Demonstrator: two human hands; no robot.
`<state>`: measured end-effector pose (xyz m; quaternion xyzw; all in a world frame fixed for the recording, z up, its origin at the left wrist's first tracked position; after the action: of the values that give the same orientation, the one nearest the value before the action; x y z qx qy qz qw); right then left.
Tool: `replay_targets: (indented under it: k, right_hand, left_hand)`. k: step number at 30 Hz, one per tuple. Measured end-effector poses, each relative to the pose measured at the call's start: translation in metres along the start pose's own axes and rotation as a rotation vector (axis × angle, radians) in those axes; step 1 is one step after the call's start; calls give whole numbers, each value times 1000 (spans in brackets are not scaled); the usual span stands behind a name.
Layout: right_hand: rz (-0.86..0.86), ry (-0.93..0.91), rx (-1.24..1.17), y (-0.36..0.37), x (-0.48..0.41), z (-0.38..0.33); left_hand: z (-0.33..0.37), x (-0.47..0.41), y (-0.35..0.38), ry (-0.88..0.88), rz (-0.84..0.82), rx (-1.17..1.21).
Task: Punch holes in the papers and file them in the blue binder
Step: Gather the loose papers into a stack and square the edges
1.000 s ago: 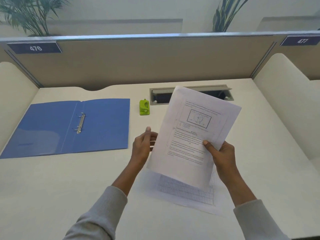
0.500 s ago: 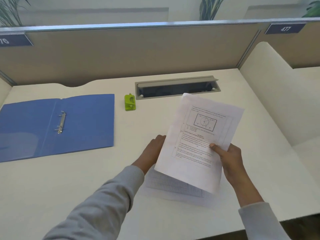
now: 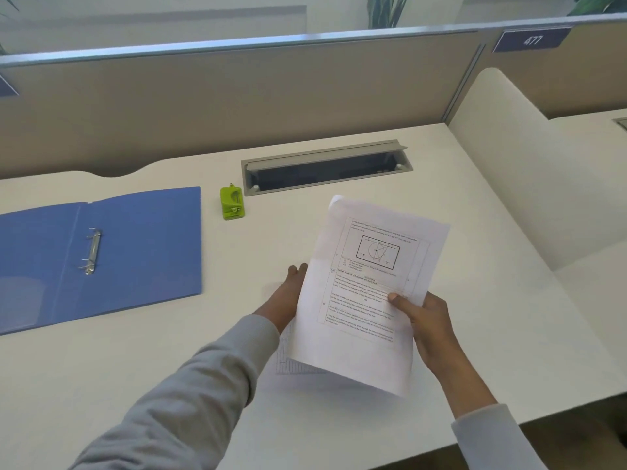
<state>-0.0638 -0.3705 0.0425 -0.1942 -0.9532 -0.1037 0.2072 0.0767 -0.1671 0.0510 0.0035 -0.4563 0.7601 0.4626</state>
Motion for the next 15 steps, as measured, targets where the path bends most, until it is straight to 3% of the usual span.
replay_targets:
  k: [5, 7, 10, 15]
  right_hand:
    - [-23, 15, -36, 7, -2, -5]
    - [-34, 11, -43, 11, -4, -8]
    - [-59, 5, -52, 18, -6, -16]
    - [-126, -11, -39, 37, -8, -28]
  left_hand:
    - [-17, -11, -10, -203, -192, 139]
    - [-21, -18, -23, -214, -232, 77]
    - [-33, -11, -42, -99, -150, 50]
    - [-62, 19, -69, -37, 115, 381]
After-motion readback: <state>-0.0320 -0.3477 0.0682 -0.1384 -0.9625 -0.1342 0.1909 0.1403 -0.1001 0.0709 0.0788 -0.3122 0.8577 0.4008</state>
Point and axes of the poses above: each hand's wrist, its own x-axis away from the middle knuckle, its own y-axis out of the palm, z = x × y, the point moved 3 cm from there along -x, towards the middle knuckle, and after that the axes turned 12 degrees about -z, right-handed, at the moved point
